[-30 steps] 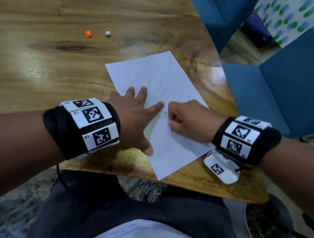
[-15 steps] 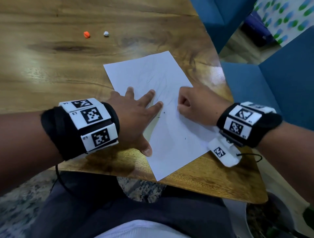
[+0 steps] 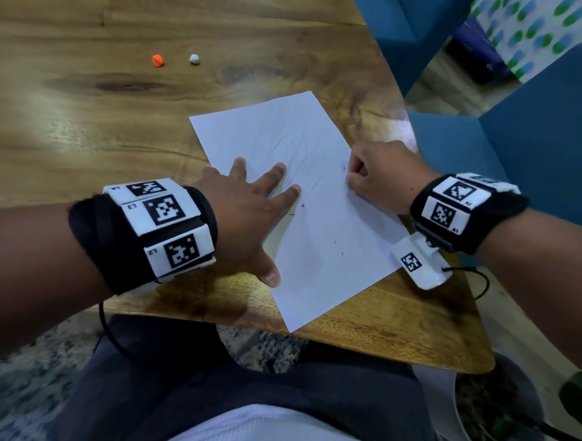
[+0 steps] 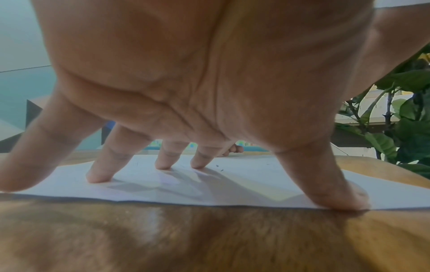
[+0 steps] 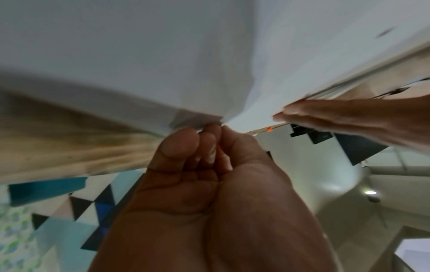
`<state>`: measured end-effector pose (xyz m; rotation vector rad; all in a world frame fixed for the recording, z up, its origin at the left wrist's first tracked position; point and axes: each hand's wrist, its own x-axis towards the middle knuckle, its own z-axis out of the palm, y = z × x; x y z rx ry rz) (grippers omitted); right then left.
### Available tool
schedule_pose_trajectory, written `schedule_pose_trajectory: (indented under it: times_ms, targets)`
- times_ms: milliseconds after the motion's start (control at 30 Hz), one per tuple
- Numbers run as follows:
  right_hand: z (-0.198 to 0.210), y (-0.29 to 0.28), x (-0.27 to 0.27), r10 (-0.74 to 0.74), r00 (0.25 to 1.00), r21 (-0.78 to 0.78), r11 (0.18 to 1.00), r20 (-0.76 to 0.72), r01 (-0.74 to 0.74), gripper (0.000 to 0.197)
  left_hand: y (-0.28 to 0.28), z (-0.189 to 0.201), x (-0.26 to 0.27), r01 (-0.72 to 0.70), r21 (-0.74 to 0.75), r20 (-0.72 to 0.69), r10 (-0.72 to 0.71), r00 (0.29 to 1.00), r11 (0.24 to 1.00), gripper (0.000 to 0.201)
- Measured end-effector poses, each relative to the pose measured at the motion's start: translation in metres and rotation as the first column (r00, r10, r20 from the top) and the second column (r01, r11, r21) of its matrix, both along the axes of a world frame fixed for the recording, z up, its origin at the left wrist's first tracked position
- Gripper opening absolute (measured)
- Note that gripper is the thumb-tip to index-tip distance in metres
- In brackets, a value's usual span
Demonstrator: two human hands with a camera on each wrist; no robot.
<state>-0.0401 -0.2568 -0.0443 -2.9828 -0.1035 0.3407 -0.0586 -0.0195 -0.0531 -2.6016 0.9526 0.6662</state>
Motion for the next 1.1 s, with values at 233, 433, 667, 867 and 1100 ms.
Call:
schedule_pose_trajectory:
  times_ms: [233,433,667,867,1100]
  targets:
    - [-0.008,0.035,-0.05,0.311,0.943,0.145,0.945,-0.122,-0.293,0.004,0.001,-0.003,0.0,-0.002,-0.009,0.006,0.002,1.0,1.0,0.138]
    - [-0.004,0.012,-0.004,0.05,0.999,0.06,0.997,-0.013,-0.049,0.006,0.002,-0.002,-0.001,-0.029,-0.026,-0.015,0.029,0.999,0.999,0.136]
    - [0.008,0.012,0.007,-0.093,0.995,0.193,0.978,0.033,0.085,0.008,0.01,0.004,-0.01,-0.073,-0.104,-0.036,0.07,0.997,0.992,0.118]
    - [0.01,0.011,-0.006,-0.026,0.999,0.305,0.952,-0.026,0.033,0.01,0.002,0.018,-0.018,-0.004,-0.134,-0.006,0.003,1.0,0.991,0.092]
    - [0.013,0.012,-0.001,-0.036,0.999,0.252,0.967,0.018,0.03,0.006,-0.02,0.017,0.019,0.023,-0.122,0.039,-0.018,0.999,0.992,0.126]
